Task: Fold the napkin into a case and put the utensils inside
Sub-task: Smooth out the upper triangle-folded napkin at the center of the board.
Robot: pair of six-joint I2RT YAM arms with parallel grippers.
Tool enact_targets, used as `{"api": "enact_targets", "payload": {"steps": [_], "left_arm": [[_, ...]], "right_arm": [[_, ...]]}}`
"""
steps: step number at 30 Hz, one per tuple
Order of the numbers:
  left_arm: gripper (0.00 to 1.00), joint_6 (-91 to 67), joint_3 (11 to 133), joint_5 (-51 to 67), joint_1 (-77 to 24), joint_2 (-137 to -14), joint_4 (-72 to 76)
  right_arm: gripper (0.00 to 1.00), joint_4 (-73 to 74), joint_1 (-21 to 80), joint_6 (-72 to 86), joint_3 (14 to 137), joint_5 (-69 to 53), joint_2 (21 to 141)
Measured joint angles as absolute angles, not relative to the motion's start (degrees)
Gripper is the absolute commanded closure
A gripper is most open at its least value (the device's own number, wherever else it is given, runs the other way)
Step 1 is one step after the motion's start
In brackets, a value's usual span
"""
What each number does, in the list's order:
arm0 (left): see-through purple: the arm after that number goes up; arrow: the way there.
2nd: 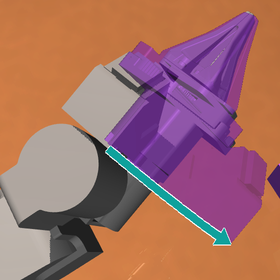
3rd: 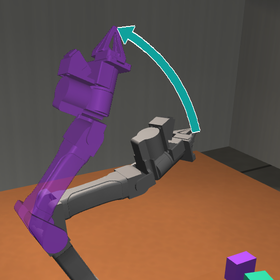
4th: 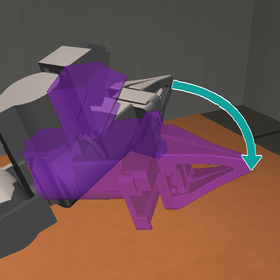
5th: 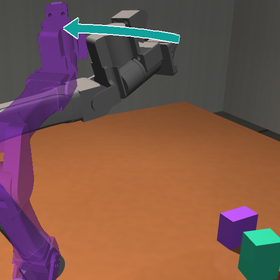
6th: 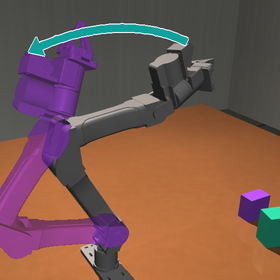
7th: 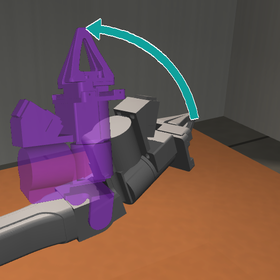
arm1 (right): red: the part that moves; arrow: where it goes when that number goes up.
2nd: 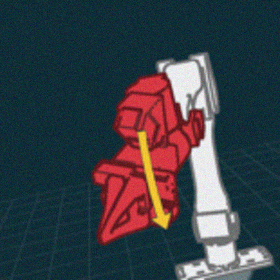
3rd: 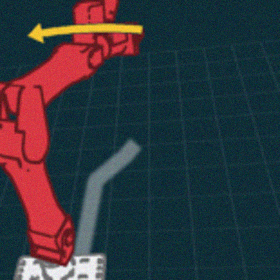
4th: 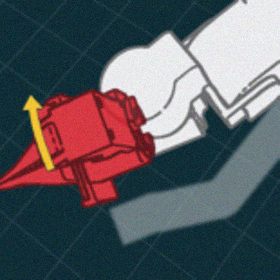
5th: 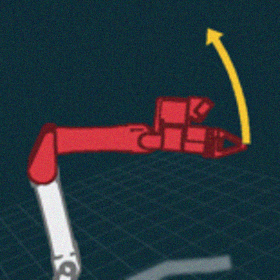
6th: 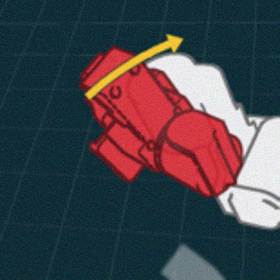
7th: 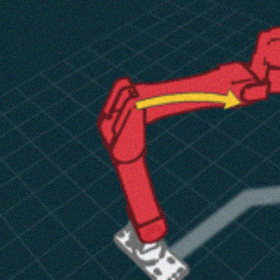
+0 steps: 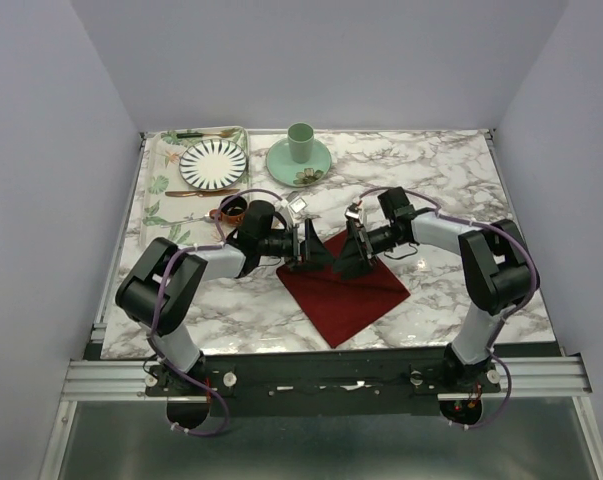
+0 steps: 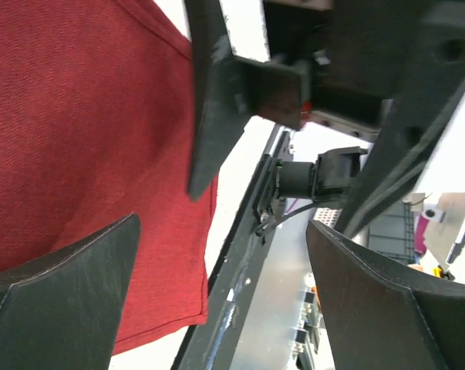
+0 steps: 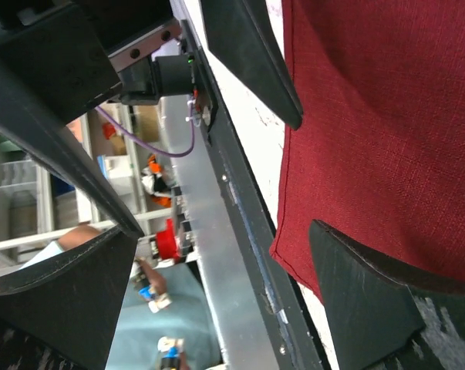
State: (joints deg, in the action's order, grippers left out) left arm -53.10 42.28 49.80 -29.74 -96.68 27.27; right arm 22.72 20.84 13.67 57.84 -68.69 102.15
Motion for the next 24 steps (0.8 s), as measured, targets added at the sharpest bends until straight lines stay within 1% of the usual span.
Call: {"api": "enact_targets", "payload": {"steps": [7, 16, 20, 24], "left_arm": [[0.01, -54.8, 42.2, 50.2, -29.8, -97.6, 29.4], [0.01, -54.1, 41.8, 50.2, -28.3, -103.3, 30.3], [0.01, -53.5, 41.8, 50.2, -26.9, -105.9, 30.3], [0.01, -53.3, 42.4, 50.9, -26.0, -106.9, 30.6]], "right_arm": [[0.0, 22.2, 20.9, 13.7, 57.6, -70.1, 104.0], [0.0, 22.2, 20.1, 11.8, 57.6, -70.1, 109.9], [0.0, 22.6, 18.0, 9.3, 57.3, -70.4, 113.4], [0.0, 23.4, 16.0, 7.4, 57.0, -72.4, 114.0]]}}
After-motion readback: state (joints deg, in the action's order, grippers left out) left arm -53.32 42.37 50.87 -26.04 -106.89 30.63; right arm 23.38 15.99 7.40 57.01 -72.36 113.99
